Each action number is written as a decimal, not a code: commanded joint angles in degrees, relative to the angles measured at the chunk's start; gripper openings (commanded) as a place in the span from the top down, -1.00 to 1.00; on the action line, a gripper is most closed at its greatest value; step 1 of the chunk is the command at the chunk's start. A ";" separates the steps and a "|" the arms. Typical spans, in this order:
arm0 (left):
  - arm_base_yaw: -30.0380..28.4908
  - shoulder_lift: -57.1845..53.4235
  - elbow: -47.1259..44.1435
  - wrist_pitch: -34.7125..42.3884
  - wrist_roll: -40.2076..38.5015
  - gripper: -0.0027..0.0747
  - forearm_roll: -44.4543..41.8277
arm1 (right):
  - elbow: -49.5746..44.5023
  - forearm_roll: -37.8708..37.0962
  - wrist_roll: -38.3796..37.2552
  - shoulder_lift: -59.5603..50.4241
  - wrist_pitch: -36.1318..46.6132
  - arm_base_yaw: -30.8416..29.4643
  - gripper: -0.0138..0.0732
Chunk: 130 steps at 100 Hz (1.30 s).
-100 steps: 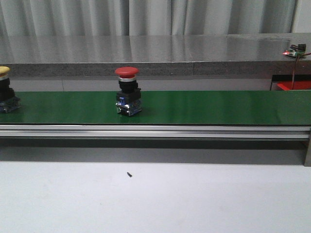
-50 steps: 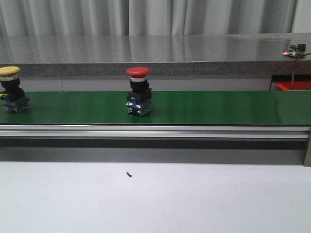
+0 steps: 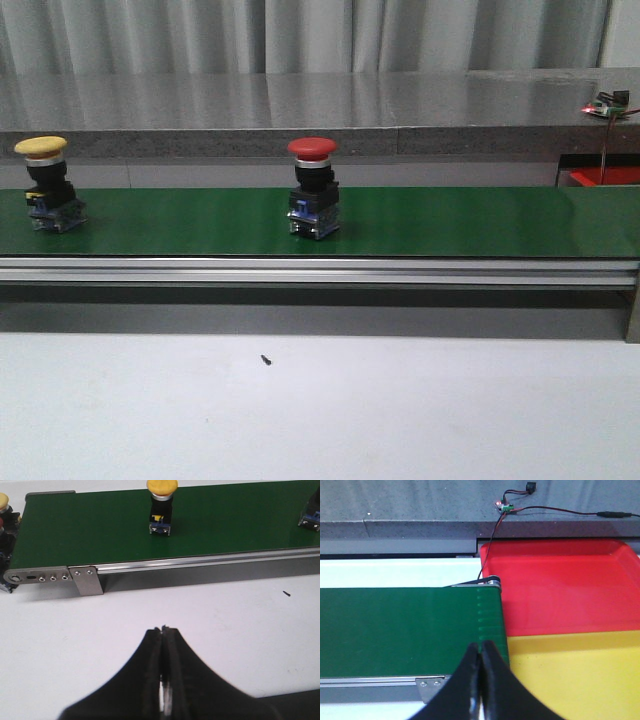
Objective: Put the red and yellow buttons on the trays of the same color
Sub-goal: 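Move the right gripper above the red button riding on the belt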
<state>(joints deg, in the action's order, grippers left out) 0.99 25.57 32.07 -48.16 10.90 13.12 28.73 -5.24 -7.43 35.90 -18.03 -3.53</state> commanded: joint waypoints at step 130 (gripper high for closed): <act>0.43 0.26 1.44 3.88 0.24 0.98 1.25 | 69.22 5.92 -17.32 63.60 -47.99 30.47 -0.80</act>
<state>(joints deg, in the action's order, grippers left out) 0.99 25.57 32.07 -48.16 10.93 13.12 94.04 2.08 -22.64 99.59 -65.32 26.83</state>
